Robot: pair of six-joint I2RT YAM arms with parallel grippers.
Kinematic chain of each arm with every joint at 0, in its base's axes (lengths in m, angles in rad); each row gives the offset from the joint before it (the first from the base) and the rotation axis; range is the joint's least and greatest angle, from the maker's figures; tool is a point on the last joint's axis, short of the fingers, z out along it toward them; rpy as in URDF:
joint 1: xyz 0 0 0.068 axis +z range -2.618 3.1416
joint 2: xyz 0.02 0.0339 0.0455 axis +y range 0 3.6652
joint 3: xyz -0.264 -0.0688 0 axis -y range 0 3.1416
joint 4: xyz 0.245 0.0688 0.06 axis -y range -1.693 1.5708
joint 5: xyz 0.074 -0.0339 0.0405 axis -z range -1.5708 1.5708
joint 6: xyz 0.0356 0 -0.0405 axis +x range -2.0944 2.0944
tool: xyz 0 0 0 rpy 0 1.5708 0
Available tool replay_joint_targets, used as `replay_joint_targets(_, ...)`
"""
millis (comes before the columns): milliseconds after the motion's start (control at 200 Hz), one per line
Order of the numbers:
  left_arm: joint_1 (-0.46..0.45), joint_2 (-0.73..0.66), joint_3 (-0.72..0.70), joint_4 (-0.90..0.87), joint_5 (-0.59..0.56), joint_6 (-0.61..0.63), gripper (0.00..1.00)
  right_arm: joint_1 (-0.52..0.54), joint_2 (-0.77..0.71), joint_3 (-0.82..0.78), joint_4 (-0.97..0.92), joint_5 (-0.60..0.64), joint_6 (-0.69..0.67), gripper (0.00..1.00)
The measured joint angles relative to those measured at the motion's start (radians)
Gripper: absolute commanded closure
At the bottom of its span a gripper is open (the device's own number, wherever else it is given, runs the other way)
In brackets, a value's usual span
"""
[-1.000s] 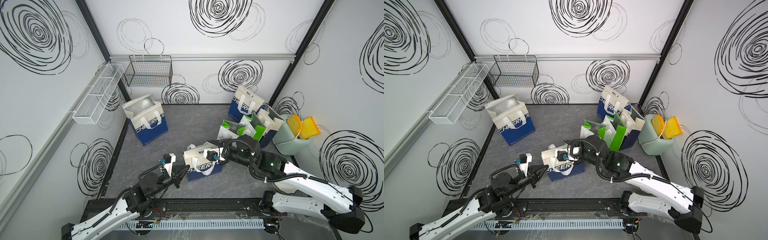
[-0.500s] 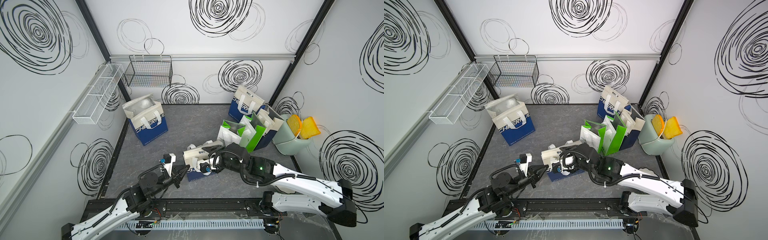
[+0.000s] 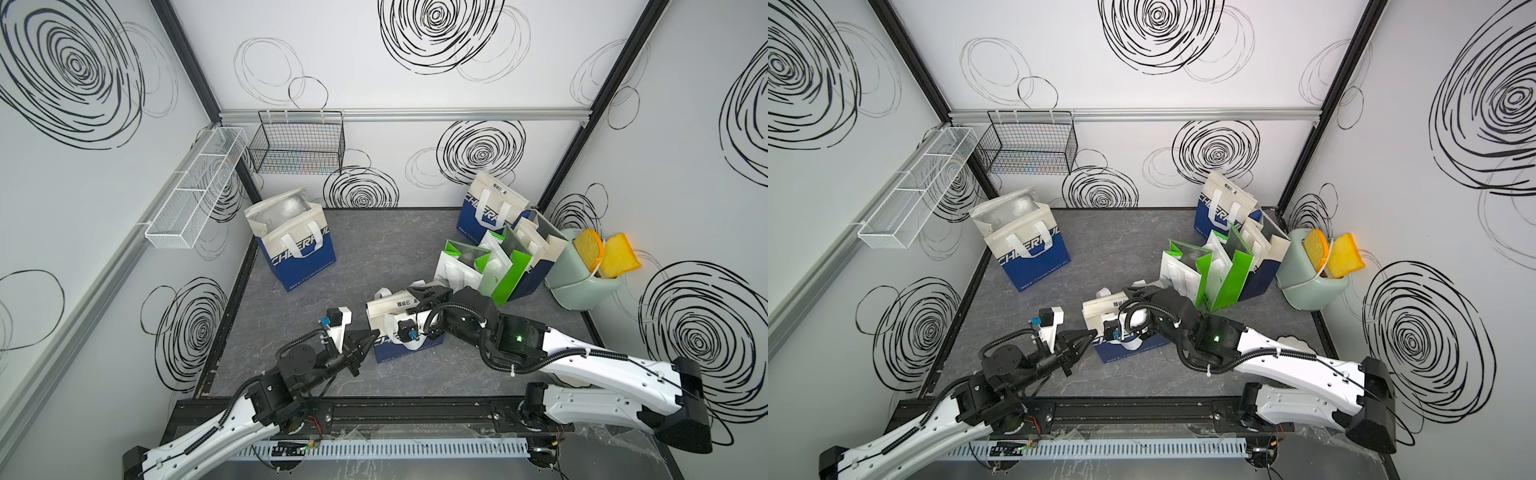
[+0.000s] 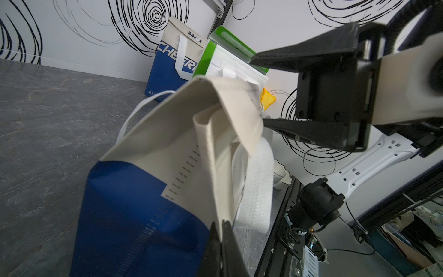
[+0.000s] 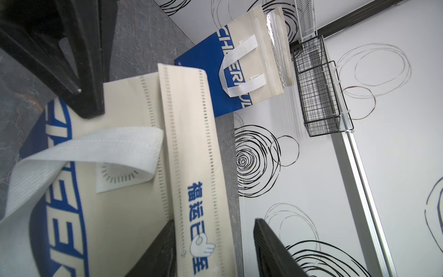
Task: Open the takeout bag
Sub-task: Open the takeout bag at the center of the board.
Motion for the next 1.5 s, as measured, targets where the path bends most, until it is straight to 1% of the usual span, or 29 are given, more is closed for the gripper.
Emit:
replay_joint_targets(65,0.0,0.0,0.0,0.0,-0.002,0.0,1.0,0.005,0.0,-0.01,0.013,0.01,-0.004,0.56)
replay_joint_targets(190,0.0,0.0,0.0,0.0,-0.005,0.0,1.0,0.008,0.0,-0.024,0.024,0.025,-0.016,0.69)
replay_joint_targets(390,0.0,0.0,0.0,0.0,-0.008,0.0,1.0,0.012,-0.001,-0.025,0.031,0.034,-0.021,0.85)
replay_joint_targets(495,0.0,0.0,0.0,0.0,-0.01,0.0,1.0,0.014,-0.001,-0.025,0.03,0.037,-0.019,1.0)
replay_joint_targets(760,0.0,-0.002,0.0,0.0,-0.013,0.0,1.0,0.015,-0.001,-0.016,0.016,0.04,0.008,1.0)
replay_joint_targets(980,0.0,-0.007,0.0,-0.002,-0.017,0.0,1.0,0.01,0.005,0.053,-0.074,0.023,0.045,1.0)
replay_joint_targets(1321,-0.002,-0.006,0.001,-0.001,-0.017,0.0,1.0,-0.022,0.056,0.172,-0.229,-0.037,0.093,1.0)
replay_joint_targets(1501,-0.008,-0.006,0.002,-0.005,-0.021,0.0,1.0,-0.03,0.068,0.212,-0.264,-0.036,0.099,1.0)
